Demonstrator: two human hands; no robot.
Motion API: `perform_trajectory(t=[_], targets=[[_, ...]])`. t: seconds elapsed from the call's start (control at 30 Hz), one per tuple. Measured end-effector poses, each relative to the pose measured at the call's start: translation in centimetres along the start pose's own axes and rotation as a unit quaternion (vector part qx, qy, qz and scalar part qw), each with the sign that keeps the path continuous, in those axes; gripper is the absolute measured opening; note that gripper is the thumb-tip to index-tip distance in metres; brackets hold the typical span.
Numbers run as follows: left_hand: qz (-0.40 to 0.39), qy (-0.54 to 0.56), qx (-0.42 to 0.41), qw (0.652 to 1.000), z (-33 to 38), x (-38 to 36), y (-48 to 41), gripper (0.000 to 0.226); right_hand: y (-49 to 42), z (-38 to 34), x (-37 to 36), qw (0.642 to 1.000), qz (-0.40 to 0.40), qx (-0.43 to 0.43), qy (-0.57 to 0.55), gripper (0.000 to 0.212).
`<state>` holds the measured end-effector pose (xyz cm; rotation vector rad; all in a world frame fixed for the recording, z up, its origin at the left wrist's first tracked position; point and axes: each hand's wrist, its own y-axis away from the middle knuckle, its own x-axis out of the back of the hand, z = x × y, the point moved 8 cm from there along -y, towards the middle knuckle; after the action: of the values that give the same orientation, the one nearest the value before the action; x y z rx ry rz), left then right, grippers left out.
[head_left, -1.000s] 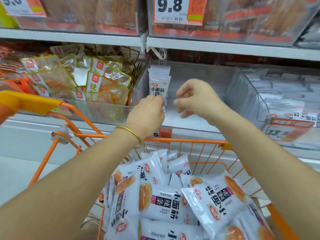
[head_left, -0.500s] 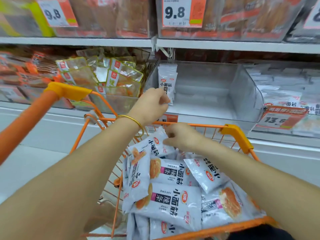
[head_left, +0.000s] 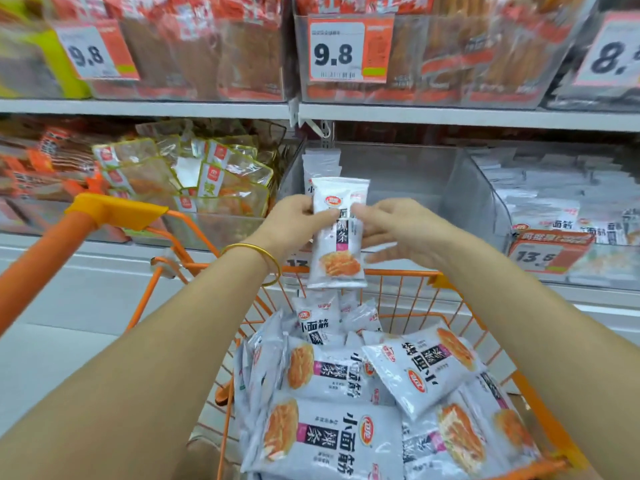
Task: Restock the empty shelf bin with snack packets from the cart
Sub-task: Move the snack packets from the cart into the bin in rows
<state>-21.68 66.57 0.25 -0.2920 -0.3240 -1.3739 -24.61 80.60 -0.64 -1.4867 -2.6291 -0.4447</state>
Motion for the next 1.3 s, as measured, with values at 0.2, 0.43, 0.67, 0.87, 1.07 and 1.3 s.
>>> perform_trajectory(t=[0.2, 0.43, 0.67, 0.87, 1.07, 1.3], targets=[[0.096, -0.162, -0.093, 0.978, 0.3, 0.9, -2.6, 0.031, -4.8, 0.9, 1.0, 0.997, 0.061, -0.039, -0.029, 0.004], [0.038, -0.522, -0.225, 0.822, -1.7, -2.1, -2.1, 0.042, -13.0, 1.4, 0.0, 0.993, 0.100, -0.055, -0.015, 0.025], [0.052, -0.527, -0.247, 0.811, -2.0, -2.3, -2.0, 0.051, -16.3, 2.6, -1.5, 0.966, 0.147, -0.050, 0.209, 0.020], [0.071, -0.523, -0.235, 0.816, -2.5, -2.0, -2.1, 0.049, -17.0, 1.7, -0.9, 0.954, 0.220, -0.030, 0.202, 0.034], [0.051, -0.533, -0.209, 0.819, -2.3, -2.0, -1.9, 0.050, -17.0, 2.2, -0.6, 0.963, 0.210, -0.041, 0.165, 0.050], [0.037, -0.532, -0.185, 0.825, -2.3, -2.0, -2.0, 0.043, -17.1, 2.7, -0.5, 0.969, 0.191, -0.046, 0.147, 0.046]])
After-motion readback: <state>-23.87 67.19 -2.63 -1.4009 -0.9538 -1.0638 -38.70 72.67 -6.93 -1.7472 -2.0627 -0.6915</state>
